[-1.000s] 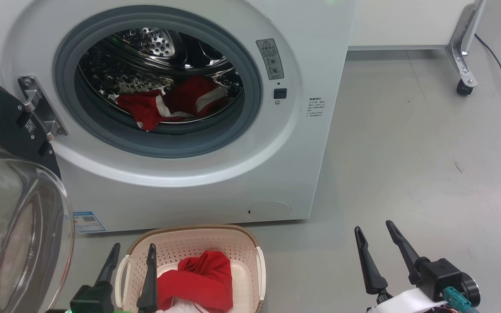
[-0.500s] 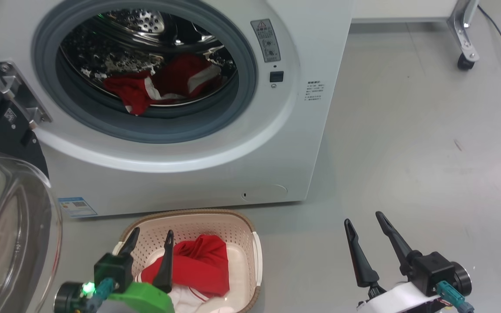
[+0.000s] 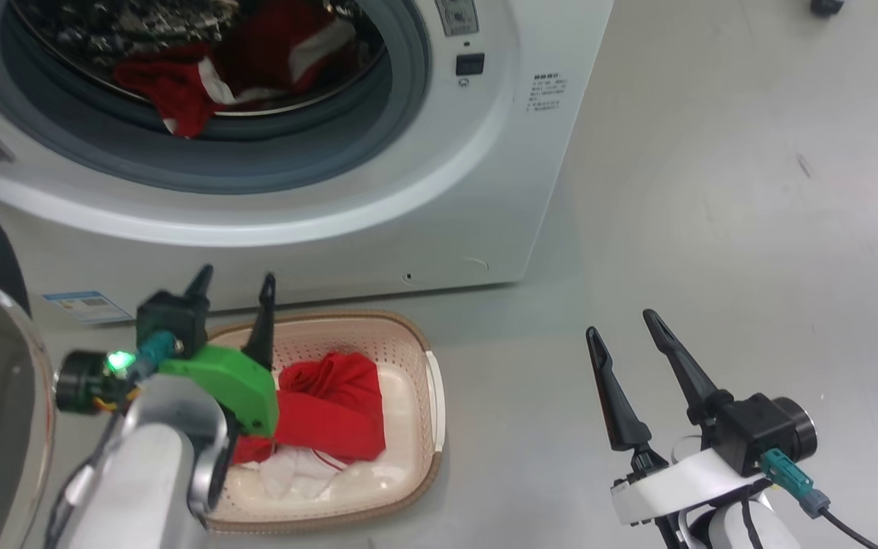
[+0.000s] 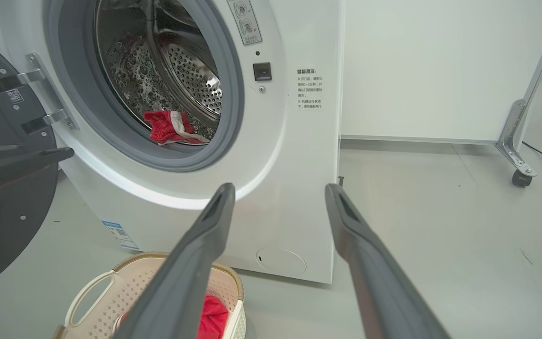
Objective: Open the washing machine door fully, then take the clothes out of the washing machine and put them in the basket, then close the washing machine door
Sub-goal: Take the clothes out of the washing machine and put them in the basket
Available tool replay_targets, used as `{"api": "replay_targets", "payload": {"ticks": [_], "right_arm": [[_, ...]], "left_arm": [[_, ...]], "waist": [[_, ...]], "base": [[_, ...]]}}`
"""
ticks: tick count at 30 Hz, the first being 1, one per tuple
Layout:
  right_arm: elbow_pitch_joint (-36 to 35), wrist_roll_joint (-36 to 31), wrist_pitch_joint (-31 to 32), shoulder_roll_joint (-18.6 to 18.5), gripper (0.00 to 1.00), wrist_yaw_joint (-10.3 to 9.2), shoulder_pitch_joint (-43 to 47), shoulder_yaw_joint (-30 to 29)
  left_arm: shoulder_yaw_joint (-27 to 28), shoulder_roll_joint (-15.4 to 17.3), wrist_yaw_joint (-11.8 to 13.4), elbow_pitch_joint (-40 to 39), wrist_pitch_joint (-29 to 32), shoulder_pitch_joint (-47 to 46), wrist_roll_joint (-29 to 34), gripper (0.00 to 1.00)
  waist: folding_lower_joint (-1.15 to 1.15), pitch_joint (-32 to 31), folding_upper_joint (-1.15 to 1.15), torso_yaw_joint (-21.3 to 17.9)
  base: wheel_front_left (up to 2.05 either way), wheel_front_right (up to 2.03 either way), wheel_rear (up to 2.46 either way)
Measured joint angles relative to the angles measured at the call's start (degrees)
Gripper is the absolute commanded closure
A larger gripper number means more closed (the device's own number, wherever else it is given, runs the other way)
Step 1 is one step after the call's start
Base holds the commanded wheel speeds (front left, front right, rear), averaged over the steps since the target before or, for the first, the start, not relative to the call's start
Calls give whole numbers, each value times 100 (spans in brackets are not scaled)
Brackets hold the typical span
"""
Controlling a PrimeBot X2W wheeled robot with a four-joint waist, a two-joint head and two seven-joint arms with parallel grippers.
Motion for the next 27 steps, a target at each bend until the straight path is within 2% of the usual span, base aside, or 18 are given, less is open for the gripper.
{"api": "replay_targets", "payload": {"ticks": [7,15,27], "right_arm": [[-78,113,0,-5,0,33,-301,142],[-179,410,0,-11,0,25,-646,282],[-246,765,0,-11,0,-29,-1107,446]], "left_arm": [[79,315,-122,315,503,-919,68,0],[19,811,-291,666,1225,-1924,437,0],[99,1273,-549,975,1981,-3282,550,0]], "waist": [[0,527,0,-169],[1,1086,0,-479],[1,1834,0,-996]], "base": [[0,0,0],[0,0,0],[0,0,0]]}}
